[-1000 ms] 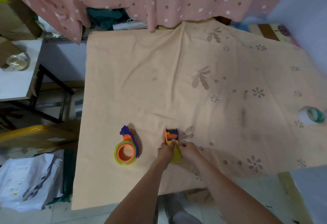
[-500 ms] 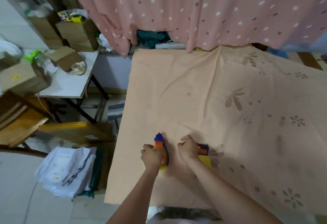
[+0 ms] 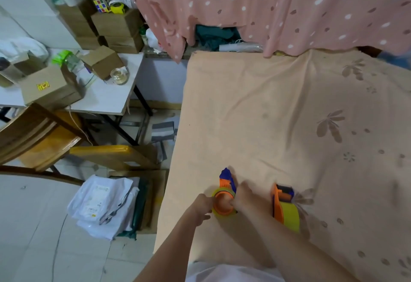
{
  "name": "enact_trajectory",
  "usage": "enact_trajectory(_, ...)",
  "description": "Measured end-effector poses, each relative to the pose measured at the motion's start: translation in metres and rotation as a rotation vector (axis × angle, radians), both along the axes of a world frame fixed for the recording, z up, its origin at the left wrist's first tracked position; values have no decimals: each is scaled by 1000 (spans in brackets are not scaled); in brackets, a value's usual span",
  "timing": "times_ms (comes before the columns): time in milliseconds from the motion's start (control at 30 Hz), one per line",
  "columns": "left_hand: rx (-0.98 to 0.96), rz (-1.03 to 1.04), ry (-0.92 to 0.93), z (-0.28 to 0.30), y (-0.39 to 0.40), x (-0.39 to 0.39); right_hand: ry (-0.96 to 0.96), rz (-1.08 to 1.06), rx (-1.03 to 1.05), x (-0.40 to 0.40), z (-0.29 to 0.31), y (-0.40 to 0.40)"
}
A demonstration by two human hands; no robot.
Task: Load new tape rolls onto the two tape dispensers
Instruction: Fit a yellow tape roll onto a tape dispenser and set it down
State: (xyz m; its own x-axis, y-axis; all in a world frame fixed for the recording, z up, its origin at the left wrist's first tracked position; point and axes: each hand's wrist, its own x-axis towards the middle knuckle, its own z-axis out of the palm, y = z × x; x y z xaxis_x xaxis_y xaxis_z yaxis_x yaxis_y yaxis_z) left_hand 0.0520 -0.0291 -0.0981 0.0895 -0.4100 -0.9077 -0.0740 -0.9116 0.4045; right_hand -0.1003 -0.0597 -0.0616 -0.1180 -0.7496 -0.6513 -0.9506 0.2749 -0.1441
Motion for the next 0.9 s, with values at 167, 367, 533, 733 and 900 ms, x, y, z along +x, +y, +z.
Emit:
enact_trajectory(167,34,-39,96,1,-2,9,-22,-84,12,-2,-12,-1)
enact_trajectory(367,-58,-49,374,23,0,28,-420,-218,21,-19,-2,-17)
enact_trajectory(533,-250,-70,621,56,-5,10,-996,-466,65,-29,26,-14)
enact_trajectory(733,-370,0,659,79,-5,-16,-932,-255,-109,-40,65,-7)
enact_trajectory(900,-505,-28,504,89,1,-31,-582,-29,-714,-45,105,-2)
